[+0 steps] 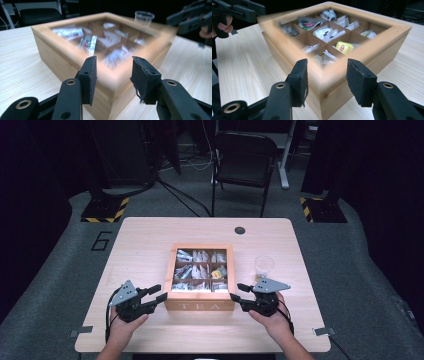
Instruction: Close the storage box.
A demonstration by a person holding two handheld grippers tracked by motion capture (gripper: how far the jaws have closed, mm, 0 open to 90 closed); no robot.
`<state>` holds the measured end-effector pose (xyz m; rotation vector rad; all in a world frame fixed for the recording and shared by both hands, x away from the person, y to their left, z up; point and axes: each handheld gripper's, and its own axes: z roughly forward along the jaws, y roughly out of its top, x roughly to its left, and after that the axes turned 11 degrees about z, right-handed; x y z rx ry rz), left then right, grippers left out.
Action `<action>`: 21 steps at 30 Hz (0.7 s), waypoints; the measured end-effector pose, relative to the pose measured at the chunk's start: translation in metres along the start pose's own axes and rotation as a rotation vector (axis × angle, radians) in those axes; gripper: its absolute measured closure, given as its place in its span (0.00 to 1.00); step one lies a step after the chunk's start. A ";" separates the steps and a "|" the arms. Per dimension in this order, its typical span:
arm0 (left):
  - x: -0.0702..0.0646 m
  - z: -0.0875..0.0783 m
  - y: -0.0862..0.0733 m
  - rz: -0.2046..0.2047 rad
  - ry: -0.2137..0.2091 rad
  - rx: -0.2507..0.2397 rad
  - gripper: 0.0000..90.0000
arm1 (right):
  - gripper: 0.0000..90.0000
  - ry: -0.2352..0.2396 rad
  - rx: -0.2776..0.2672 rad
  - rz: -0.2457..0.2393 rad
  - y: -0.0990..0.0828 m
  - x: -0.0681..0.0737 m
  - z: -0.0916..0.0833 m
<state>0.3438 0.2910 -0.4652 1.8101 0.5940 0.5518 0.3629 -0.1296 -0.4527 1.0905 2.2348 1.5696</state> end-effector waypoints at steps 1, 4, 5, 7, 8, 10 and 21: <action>0.001 -0.001 0.000 -0.008 -0.003 0.002 0.61 | 0.57 -0.002 -0.001 0.003 0.000 -0.001 -0.001; 0.006 -0.001 -0.003 -0.036 0.013 -0.003 0.61 | 0.57 -0.011 -0.005 0.014 0.000 -0.005 -0.003; 0.007 -0.001 -0.003 -0.040 0.010 -0.002 0.61 | 0.57 -0.011 -0.005 0.014 0.000 -0.005 -0.003; 0.009 -0.001 -0.003 -0.041 0.016 -0.001 0.60 | 0.56 -0.014 -0.009 0.018 0.000 -0.006 -0.003; 0.009 -0.002 -0.004 -0.048 0.022 -0.002 0.60 | 0.55 -0.017 -0.011 0.020 0.000 -0.007 -0.003; 0.011 -0.002 -0.004 -0.053 0.020 -0.001 0.59 | 0.54 -0.024 -0.011 0.022 0.000 -0.009 -0.003; 0.016 -0.003 -0.011 -0.066 0.042 0.029 0.55 | 0.48 -0.083 -0.016 0.031 -0.002 -0.017 -0.005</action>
